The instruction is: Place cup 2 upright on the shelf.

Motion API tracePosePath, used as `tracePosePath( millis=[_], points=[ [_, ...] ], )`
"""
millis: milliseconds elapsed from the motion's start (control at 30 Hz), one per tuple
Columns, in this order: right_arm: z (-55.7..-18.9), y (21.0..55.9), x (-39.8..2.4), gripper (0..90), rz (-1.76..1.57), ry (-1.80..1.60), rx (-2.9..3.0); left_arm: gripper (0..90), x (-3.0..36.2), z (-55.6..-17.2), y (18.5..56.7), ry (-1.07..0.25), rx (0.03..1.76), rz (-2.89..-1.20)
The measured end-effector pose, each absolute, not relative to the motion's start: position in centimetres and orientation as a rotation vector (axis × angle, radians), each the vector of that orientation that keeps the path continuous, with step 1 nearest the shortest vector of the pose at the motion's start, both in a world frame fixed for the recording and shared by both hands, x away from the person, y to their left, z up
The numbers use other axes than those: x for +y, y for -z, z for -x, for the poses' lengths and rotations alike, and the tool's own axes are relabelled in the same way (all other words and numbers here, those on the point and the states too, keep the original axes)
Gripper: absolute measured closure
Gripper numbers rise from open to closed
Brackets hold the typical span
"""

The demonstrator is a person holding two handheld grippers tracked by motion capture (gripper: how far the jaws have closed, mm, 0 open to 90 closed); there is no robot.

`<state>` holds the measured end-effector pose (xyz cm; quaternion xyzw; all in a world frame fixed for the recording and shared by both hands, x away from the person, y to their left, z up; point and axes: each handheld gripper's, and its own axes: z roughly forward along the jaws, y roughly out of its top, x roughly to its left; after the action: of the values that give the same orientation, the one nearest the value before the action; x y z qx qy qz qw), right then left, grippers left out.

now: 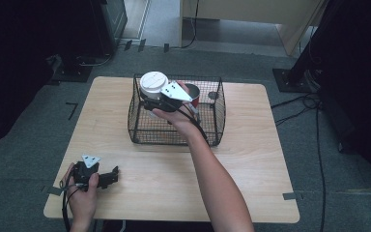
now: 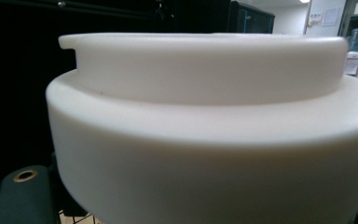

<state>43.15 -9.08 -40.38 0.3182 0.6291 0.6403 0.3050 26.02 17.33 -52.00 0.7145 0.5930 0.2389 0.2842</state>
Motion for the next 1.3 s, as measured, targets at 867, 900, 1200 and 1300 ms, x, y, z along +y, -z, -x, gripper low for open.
tracePosePath(
  millis=[867, 900, 1200, 1300],
  points=[
    [-46.6, 44.1, -8.1, 15.6, -0.844, -1.621, 1.907, 0.2, 17.3, -26.0, 52.0, -0.636, 1.582, -1.913],
    [-46.6, 44.1, -8.1, 15.6, -0.844, -1.621, 1.907, 0.2, 17.3, -26.0, 52.0, -0.636, 1.582, -1.914],
    [-46.4, 44.3, -8.0, 15.5, -0.866, -1.619, 1.955, 0.2, 17.3, -26.0, 52.0, -0.638, 1.582, -1.913],
    [-46.3, 44.4, -8.0, 15.5, -0.853, -1.608, 1.972, 0.2, 17.3, -26.0, 52.0, -0.639, 1.582, -1.914]
  ],
)
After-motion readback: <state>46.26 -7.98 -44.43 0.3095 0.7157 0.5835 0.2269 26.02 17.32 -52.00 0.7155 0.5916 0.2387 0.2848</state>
